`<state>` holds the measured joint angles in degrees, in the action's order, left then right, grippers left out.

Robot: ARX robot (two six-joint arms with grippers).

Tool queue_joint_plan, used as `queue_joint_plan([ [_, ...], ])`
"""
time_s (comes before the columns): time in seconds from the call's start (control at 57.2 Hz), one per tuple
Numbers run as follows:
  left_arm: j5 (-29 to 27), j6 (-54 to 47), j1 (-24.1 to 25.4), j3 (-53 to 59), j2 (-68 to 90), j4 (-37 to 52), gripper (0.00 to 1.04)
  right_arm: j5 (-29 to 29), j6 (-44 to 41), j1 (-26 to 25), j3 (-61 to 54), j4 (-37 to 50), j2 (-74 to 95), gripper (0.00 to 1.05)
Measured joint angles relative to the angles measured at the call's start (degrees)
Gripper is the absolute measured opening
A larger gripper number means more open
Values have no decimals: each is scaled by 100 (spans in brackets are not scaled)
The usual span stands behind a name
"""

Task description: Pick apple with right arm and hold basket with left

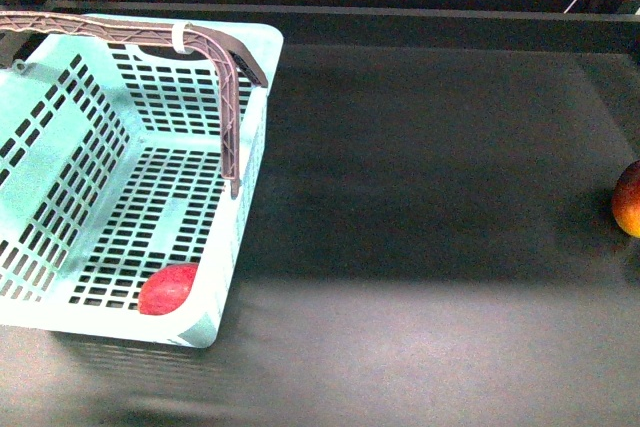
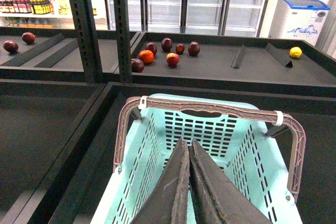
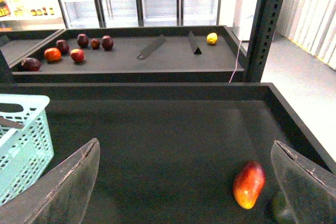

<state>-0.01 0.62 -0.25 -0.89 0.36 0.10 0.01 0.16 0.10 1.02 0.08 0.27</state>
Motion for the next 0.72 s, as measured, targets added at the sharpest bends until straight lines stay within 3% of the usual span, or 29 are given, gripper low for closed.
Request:
queue_joint_plan([
  [0.157,0,2,0,0,0,0,5,0,0,0,0,0,0,96],
  [0.472,0,0,0,0,0,0,60,0,0,0,0,0,0,96],
  [0.629,0,2,0,0,0,0,94,0,0,0,0,0,0,96],
  [0.682,0,-13,0,0,0,0,100,0,0,0,0,0,0,96],
  [0.717,0,-11,0,2,0,0,98,0,0,0,0,0,0,96],
])
